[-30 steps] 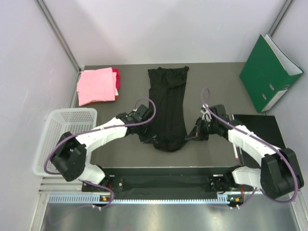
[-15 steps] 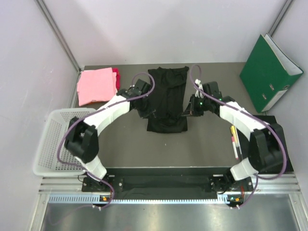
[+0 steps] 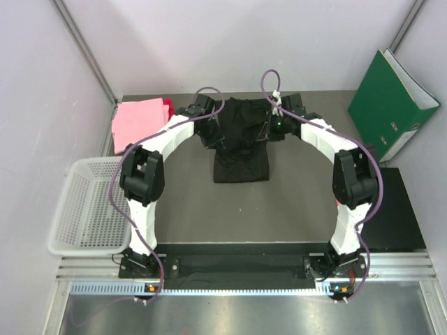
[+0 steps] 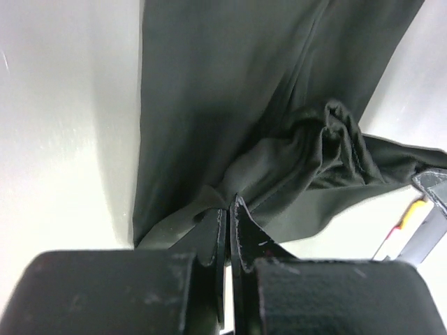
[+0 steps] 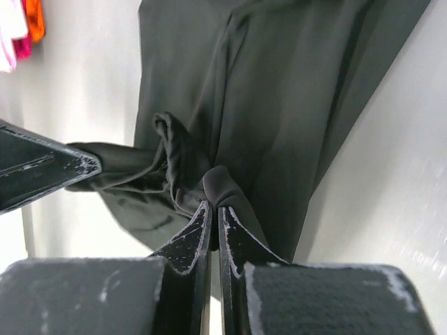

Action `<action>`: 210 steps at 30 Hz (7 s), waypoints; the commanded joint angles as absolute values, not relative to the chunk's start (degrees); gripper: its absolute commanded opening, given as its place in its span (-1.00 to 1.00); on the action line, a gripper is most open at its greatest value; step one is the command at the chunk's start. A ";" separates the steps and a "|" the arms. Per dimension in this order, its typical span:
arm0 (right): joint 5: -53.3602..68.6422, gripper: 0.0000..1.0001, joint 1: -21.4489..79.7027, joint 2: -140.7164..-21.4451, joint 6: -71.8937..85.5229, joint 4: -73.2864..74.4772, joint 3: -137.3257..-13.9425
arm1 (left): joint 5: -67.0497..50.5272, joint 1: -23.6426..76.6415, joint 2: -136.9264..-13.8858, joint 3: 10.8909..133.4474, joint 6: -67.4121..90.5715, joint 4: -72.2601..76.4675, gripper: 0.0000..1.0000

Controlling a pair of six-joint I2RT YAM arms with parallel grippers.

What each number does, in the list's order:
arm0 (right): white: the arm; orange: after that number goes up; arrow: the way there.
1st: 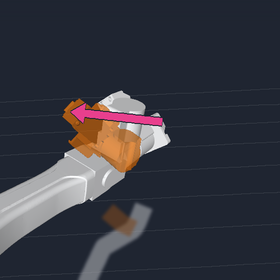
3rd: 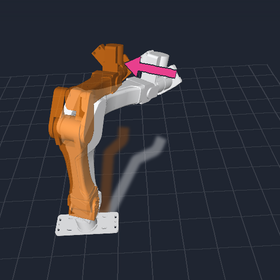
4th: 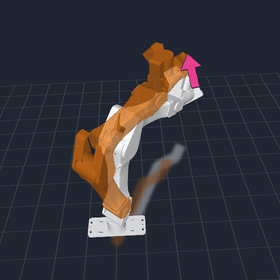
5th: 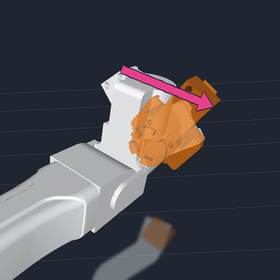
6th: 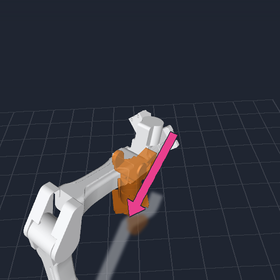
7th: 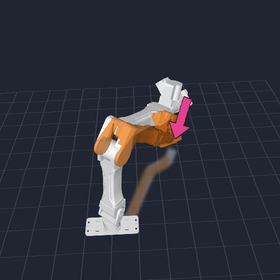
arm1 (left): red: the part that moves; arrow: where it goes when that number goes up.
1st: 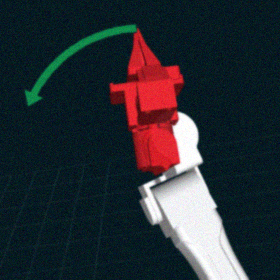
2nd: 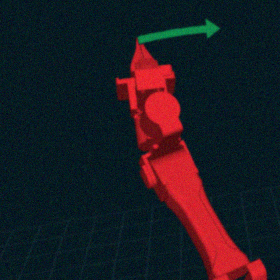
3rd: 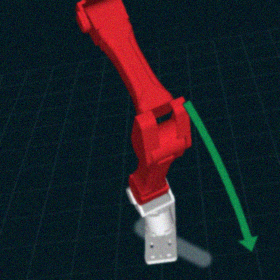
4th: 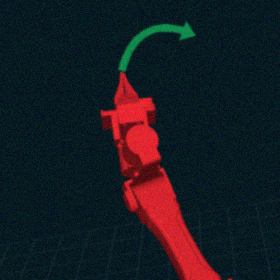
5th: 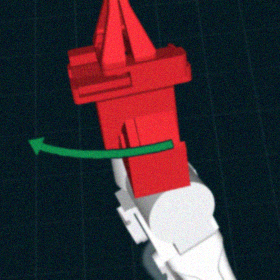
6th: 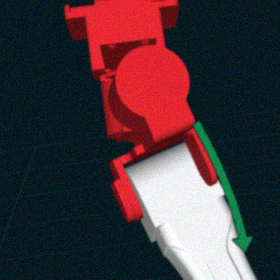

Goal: Fold and stack the t-shirts
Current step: Fold the folded rectangular tshirt in 1/3 of the way, then grab one side of the 2/3 rectangular tshirt with both arms, then fold the long partially folded tshirt into a neat square

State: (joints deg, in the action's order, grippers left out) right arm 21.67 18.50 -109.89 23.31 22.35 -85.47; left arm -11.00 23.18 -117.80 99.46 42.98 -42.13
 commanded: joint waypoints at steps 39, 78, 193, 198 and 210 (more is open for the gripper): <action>32.17 0.16 17.58 -107.66 43.15 9.13 -58.01 | -20.92 20.83 -109.51 71.45 46.32 -22.67 0.09; 27.25 -1.00 19.95 -82.01 29.53 30.56 -54.23 | -17.58 26.72 -88.00 67.06 46.75 -39.90 -1.00; 26.45 0.92 7.47 -123.40 34.89 14.41 -92.37 | -31.82 12.30 -140.63 122.35 43.60 -18.11 -1.00; 26.54 0.92 7.56 -123.75 35.42 13.63 -91.93 | -29.27 11.78 -137.20 118.13 43.33 -17.23 -1.00; 25.93 0.93 7.73 -123.75 34.19 14.41 -92.99 | -26.55 11.08 -135.36 120.50 36.57 -23.81 0.35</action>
State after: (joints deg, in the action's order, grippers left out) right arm 26.33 8.01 -123.94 35.38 15.20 -90.15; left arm -29.23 11.86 -141.88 118.13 41.95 -21.52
